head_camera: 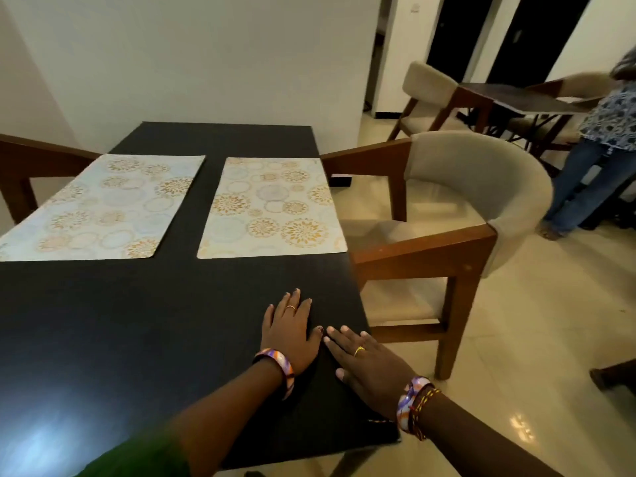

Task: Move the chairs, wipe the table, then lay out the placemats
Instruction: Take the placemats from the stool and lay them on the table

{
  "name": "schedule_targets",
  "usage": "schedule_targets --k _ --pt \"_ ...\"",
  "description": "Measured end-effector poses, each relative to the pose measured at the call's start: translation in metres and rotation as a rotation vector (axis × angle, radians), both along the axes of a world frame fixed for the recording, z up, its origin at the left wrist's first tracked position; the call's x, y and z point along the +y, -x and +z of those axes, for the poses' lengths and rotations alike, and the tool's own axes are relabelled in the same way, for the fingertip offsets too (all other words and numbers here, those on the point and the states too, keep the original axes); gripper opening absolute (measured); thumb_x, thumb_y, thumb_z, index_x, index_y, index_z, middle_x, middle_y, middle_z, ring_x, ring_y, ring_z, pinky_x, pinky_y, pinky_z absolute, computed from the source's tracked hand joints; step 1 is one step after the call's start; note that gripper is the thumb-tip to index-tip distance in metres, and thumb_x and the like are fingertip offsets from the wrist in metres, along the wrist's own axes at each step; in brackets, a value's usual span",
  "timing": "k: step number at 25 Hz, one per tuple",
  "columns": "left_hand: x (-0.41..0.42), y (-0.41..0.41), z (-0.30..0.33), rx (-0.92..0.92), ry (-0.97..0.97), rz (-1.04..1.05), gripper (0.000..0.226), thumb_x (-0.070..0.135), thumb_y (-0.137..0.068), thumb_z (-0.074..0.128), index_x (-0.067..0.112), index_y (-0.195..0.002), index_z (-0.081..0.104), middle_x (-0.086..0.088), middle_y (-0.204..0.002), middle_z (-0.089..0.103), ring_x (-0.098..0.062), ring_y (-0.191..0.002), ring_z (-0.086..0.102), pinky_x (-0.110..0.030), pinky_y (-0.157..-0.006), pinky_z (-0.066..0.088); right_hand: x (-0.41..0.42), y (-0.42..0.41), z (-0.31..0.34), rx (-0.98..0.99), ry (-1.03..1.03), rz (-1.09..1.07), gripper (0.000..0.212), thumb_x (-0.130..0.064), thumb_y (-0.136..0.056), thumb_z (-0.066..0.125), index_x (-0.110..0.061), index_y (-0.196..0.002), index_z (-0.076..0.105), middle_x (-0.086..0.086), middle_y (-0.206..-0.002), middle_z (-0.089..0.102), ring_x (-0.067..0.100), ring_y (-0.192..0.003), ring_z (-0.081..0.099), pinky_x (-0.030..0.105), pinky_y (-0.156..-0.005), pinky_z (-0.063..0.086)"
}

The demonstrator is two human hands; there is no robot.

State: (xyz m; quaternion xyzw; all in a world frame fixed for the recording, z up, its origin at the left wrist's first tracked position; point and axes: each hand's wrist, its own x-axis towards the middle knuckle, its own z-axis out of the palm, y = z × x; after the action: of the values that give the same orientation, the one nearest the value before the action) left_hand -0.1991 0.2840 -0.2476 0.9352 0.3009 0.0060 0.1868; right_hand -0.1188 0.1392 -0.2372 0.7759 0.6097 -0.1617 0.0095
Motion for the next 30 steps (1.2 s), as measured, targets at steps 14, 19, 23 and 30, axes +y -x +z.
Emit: schedule_targets --k 14,19,23,30 --pt "-0.042 -0.085 -0.007 -0.071 -0.099 0.327 0.038 0.038 -0.095 0.042 0.026 -0.131 0.043 -0.002 -0.145 0.035 -0.021 -0.139 0.026 -0.036 -0.115 0.024 -0.027 -0.110 -0.005 -0.095 0.027 0.395 0.061 -0.026 -0.100 0.037 -0.020 -0.151 0.003 0.001 -0.160 -0.002 0.020 -0.147 -0.002 0.040 -0.118 -0.001" --pt "-0.040 -0.128 -0.009 -0.080 -0.098 0.637 0.028 0.034 -0.091 0.049 0.025 -0.117 0.055 -0.005 -0.135 0.047 -0.029 -0.132 0.032 -0.044 -0.109 0.025 -0.027 -0.242 -0.004 -0.301 -0.052 0.380 0.071 -0.025 -0.093 0.052 -0.016 -0.151 0.011 0.008 -0.159 0.009 0.024 -0.147 0.010 0.039 -0.113 -0.002" --pt "-0.061 -0.211 0.000 -0.190 -0.097 0.522 0.052 0.045 -0.083 0.032 0.016 -0.115 0.061 -0.010 -0.130 0.055 -0.034 -0.124 0.043 -0.048 -0.102 0.034 -0.045 -0.349 0.021 -0.410 -0.099 0.365 0.079 -0.033 -0.058 0.085 -0.019 -0.130 0.056 0.008 -0.134 0.057 0.025 -0.119 0.059 0.044 -0.096 0.045" --pt "-0.152 -0.434 0.059 0.066 0.051 -0.156 0.053 0.050 -0.097 0.023 0.012 -0.123 0.050 -0.011 -0.119 0.061 -0.029 -0.109 0.057 -0.040 -0.100 0.040 -0.092 -0.515 0.076 -0.396 -0.180 0.347 0.087 -0.065 -0.088 -0.006 -0.022 -0.103 0.068 0.000 -0.090 0.072 0.019 -0.082 0.068 0.038 -0.082 0.053"
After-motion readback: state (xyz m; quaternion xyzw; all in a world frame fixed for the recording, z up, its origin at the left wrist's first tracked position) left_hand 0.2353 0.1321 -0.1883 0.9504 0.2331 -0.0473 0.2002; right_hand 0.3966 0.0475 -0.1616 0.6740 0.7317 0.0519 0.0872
